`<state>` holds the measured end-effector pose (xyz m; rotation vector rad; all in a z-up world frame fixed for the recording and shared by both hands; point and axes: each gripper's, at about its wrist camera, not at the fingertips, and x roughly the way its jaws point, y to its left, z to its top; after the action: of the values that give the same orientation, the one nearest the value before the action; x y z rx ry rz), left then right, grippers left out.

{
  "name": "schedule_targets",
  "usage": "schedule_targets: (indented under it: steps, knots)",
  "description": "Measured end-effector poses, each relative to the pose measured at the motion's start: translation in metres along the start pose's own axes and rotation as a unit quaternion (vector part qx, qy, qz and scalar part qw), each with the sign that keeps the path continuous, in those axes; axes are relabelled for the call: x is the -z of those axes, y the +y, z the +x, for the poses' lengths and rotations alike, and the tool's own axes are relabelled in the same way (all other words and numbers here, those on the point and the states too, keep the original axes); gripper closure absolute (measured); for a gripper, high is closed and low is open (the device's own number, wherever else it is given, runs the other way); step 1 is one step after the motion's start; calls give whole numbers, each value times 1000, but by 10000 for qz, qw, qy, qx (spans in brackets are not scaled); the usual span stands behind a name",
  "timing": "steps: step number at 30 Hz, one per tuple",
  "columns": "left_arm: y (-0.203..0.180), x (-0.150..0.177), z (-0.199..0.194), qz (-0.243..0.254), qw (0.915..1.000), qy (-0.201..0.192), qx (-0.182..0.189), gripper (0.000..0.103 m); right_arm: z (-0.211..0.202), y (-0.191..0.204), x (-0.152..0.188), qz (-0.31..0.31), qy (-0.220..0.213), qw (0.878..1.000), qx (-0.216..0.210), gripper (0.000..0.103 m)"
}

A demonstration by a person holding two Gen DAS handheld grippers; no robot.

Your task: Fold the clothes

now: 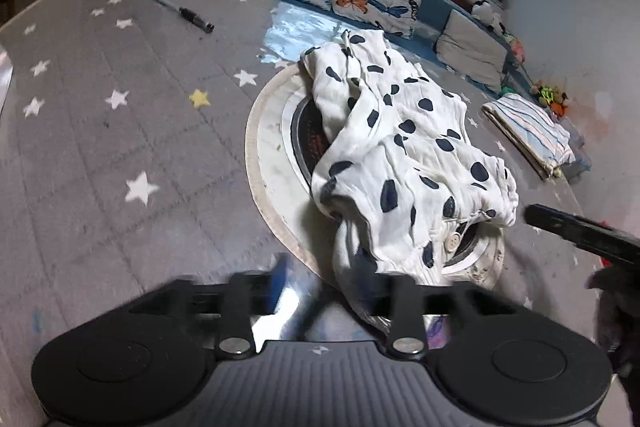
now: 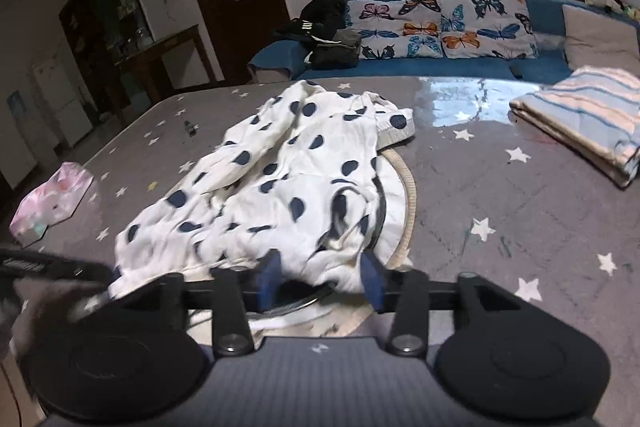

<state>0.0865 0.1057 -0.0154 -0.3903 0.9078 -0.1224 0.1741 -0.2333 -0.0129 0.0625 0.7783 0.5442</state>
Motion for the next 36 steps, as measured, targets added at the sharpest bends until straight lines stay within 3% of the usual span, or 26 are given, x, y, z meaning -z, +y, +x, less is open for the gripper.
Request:
schedule_targets:
  steps: [4,8,9,10,11,12,16,22,25,28,31,33,35,36]
  knots:
    - [-9,2,8,-62,9998,109,143,38,24,-11,10,238,62,9996,-98,52]
    - [-21,2,17,27,9999,95,36,40,30,-19,15,573,-32,9975,-403,54]
    - [-23,2,19,42,9999,103,40,43,30,-19,16,603,-54,9970,-472,59]
    - [-25,2,21,57,9999,111,43,56,29,-18,17,580,-70,9969,-530,63]
    - [-26,2,23,59,9999,131,52,70,27,-15,18,542,-104,9968,-586,74]
    - [-26,2,24,44,9998,160,76,76,25,-13,18,537,-136,9965,-620,87]
    - [-26,1,21,113,9998,124,145,92,7,-5,14,539,-245,9959,-679,95]
    - [-16,-11,-8,335,9993,-116,153,96,-31,5,11,695,-348,9920,-992,98]
    - [-8,-11,-20,430,9988,-18,251,96,-47,9,16,802,-244,9905,-1088,99]
    - [0,-7,-26,557,9979,197,260,95,-55,18,25,696,131,9944,-780,96]
    - [9,-1,-23,540,9980,317,50,92,-53,24,33,482,195,9973,-523,81]
    - [12,1,-21,481,9983,328,1,77,-47,24,35,527,210,9970,-518,66]
    - [13,1,-20,400,9987,306,-5,47,-38,23,36,535,211,9971,-503,65]
    - [14,1,-20,360,9989,295,-8,46,-32,21,37,556,211,9969,-520,65]
